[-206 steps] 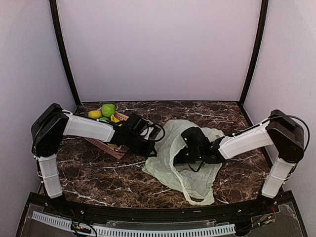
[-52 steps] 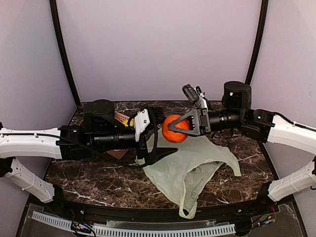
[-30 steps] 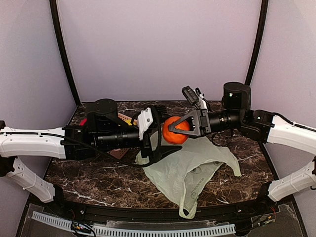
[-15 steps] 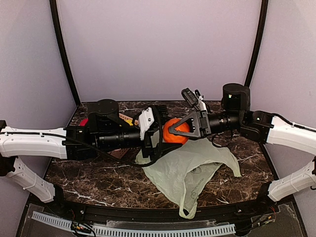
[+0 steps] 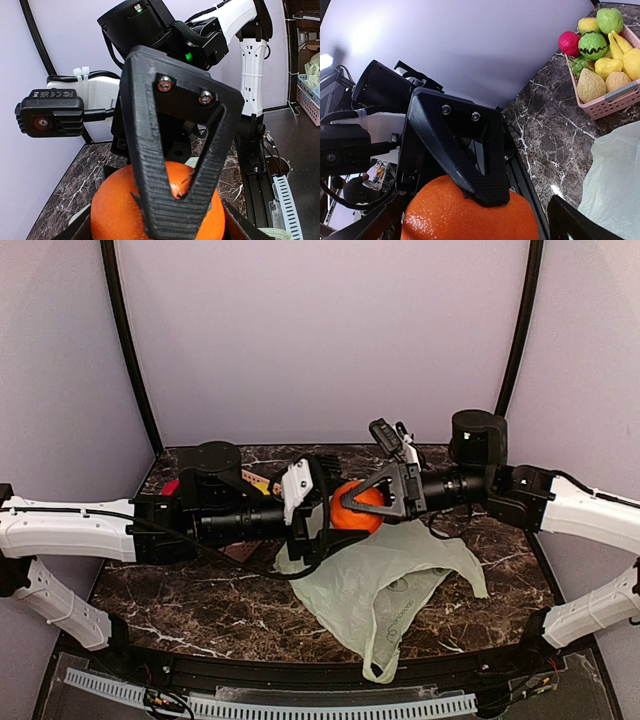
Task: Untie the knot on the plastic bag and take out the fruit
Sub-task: Pass from the right arm to the left, then place the fake fruit in the bin.
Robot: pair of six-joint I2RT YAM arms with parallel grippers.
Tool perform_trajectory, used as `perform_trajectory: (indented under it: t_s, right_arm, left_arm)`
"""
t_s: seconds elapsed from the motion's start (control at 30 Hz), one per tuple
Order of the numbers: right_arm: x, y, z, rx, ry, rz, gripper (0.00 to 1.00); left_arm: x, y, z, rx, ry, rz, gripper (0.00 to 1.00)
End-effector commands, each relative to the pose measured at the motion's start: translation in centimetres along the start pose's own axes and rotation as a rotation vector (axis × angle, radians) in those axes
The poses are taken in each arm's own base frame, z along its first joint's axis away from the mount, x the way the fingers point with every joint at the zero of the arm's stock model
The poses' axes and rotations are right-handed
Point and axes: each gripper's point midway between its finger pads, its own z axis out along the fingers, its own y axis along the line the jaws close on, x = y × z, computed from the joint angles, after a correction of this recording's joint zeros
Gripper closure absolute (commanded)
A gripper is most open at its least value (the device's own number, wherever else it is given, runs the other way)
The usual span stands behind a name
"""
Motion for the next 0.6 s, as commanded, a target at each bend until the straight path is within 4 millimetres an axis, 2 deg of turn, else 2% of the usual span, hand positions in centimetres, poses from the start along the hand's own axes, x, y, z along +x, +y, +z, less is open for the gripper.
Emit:
perform_trajectory:
  t_s: [0.0,0.13,0.27,0.37,0.4,0.57]
  right_arm:
    - [-1.0,0.3,-1.0,0.037,-0.082,-0.036,0.01]
    - [-2.1,-0.5,-2.8,0.122,-0.168,-0.027,0.01]
    - [-3.5,-0.9,-5.7,0.196,-0.291,-0.038,0.01]
    - [-3.8,-0.8,-7.3,0.211,-0.343,-0.053,0.01]
    - [-3.8,-0.8,-7.6,0.214,-0.352,-0.059,0.01]
    - [-3.6,-1.2,-7.9,0.231,-0.358,-0.057,0.01]
  left_arm:
    - [-0.4,0.2,-0.9,-0.014,0.013,-0.003,0.37]
    - [1.3,0.5,-2.2,-0.047,0.082,-0.012,0.38]
    - [3.4,1.1,-4.0,-0.098,0.164,-0.034,0.39]
    - [5.4,3.2,-5.8,-0.183,0.212,-0.076,0.39]
    - [6.5,4.5,-6.9,-0.227,0.234,-0.11,0.39]
    - [11.1,10.0,-10.7,-0.405,0.37,-0.273,0.4]
